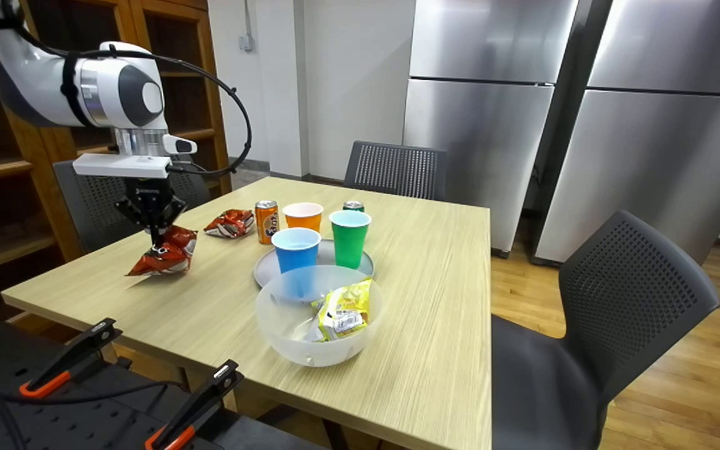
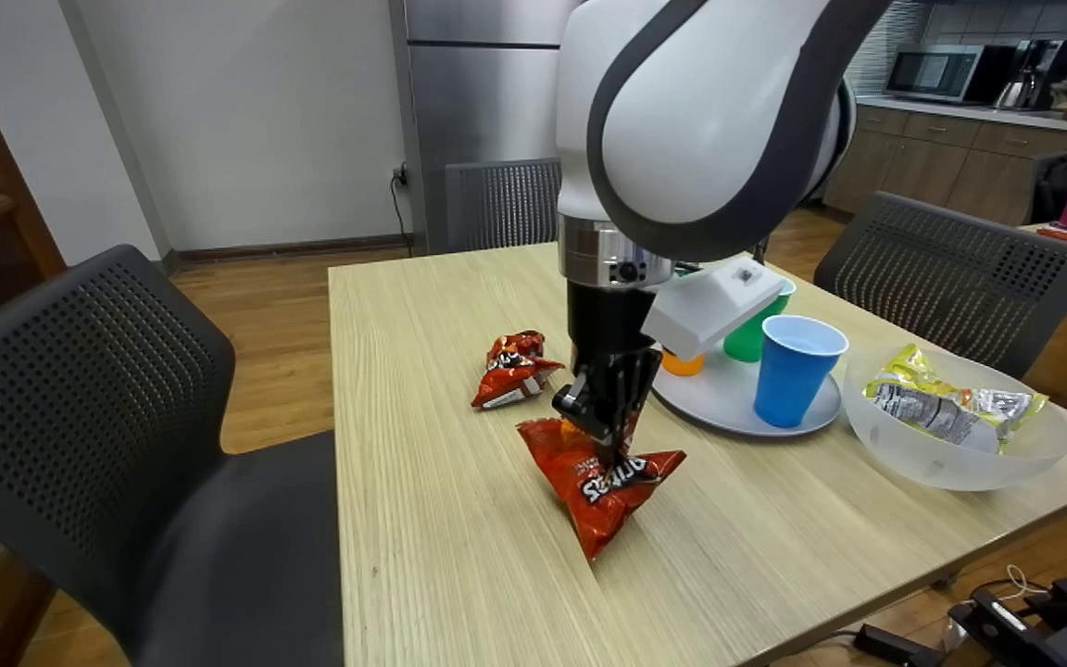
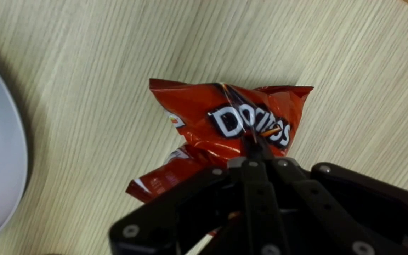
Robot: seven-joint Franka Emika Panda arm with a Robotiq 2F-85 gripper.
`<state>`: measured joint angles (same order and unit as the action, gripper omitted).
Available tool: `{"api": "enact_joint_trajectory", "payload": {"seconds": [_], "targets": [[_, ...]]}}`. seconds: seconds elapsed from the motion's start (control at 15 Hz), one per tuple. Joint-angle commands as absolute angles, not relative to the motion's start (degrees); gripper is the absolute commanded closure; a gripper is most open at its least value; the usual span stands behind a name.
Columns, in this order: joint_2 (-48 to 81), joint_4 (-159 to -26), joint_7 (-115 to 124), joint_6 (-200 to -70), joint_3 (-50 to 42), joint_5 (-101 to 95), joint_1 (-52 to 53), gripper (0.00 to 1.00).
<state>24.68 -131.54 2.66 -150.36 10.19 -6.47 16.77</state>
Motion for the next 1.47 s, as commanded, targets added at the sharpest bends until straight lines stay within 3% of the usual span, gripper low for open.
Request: {"api": "enact_joint_trajectory", "payload": {"seconds": [0.0, 0.53, 1.4], "targets": [[18.0, -136.9, -1.4, -150.5, 12.4, -4.5, 14.0, 1.00], [6.7, -144.9, -14.5, -149.4, 14.3, 4.7, 8.0, 1.00], [-7.5, -152.0, -32.4, -146.0, 4.7, 16.7, 4.5, 1.00]]}}
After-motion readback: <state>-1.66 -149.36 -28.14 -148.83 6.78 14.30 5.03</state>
